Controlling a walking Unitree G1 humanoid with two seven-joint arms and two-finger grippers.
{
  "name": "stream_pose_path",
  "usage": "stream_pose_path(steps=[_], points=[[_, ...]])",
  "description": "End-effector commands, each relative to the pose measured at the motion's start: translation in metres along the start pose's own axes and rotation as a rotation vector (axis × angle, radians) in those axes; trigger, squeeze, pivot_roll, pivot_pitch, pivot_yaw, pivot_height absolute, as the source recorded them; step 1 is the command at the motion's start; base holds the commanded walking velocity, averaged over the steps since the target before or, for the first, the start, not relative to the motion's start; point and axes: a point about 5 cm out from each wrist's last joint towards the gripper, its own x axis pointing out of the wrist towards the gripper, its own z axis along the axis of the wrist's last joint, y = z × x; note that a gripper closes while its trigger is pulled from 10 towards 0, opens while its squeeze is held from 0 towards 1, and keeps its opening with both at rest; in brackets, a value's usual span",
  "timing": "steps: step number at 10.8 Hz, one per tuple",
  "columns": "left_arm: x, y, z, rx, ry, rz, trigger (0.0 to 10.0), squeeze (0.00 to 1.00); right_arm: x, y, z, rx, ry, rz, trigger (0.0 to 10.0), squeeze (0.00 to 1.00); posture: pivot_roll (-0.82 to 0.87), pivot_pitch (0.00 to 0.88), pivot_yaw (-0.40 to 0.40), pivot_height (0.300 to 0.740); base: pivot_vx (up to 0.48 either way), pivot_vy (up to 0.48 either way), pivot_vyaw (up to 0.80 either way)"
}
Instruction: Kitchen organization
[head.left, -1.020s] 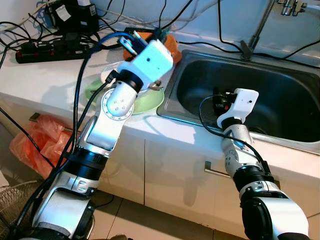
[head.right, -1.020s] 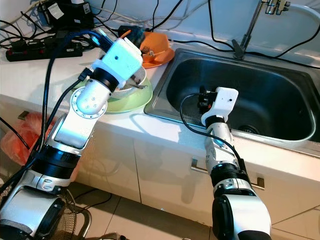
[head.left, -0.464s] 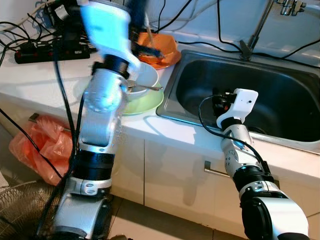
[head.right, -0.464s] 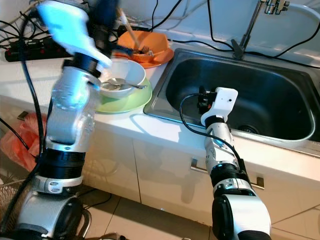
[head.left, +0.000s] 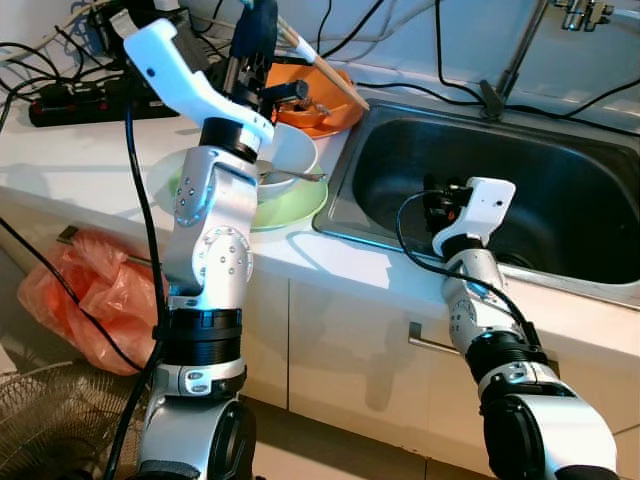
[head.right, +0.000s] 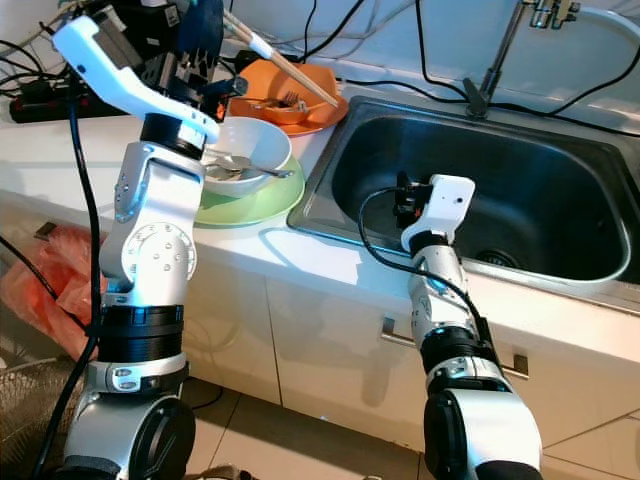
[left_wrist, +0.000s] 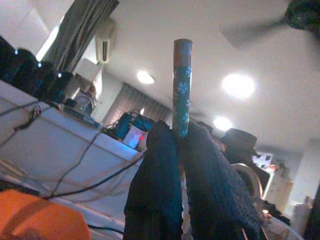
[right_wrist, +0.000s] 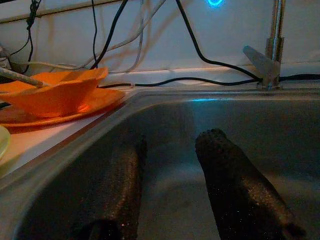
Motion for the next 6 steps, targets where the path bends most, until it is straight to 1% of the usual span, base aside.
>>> stream_pose_path(steps=[1,2,3,4,5,6], points=[[-0.001,0.0,-0.003,-0.05,0.019,-0.007,10.0,0.0,0.002,0.001,0.005,0.002,-0.024,0.005,10.0,0.0,0.06,0.029,-0.037,0.74,0.0,0.0,0.0],[-0.003,0.001,-0.008,-0.095,0.05,-0.005,10.0,0.0,0.003,0.004,0.008,-0.026,-0.044,0.025,10.0,0.0,0.06,0.03,-0.035,0.74,0.0,0.0,0.0],[-0.003,0.0,-0.013,-0.096,0.071,-0.008,10.0,0.0,0.004,0.008,0.013,-0.077,-0.069,0.052,10.0,0.0,0.06,0.029,-0.036,0.74,0.0,0.0,0.0],[-0.004,-0.002,-0.017,-0.106,0.09,-0.01,10.0,0.0,0.006,0.017,0.019,-0.169,-0.107,0.111,10.0,0.0,0.05,0.03,-0.035,0.74,0.0,0.0,0.0],[-0.004,-0.003,-0.022,-0.121,0.106,-0.011,10.0,0.0,0.007,0.027,0.023,-0.229,-0.126,0.163,10.0,0.0,0.05,0.03,-0.035,0.74,0.0,0.0,0.0],[-0.004,-0.004,-0.024,-0.128,0.117,-0.012,10.0,0.0,0.007,0.031,0.024,-0.26,-0.143,0.18,10.0,0.0,0.05,0.031,-0.035,0.74,0.0,0.0,0.0]])
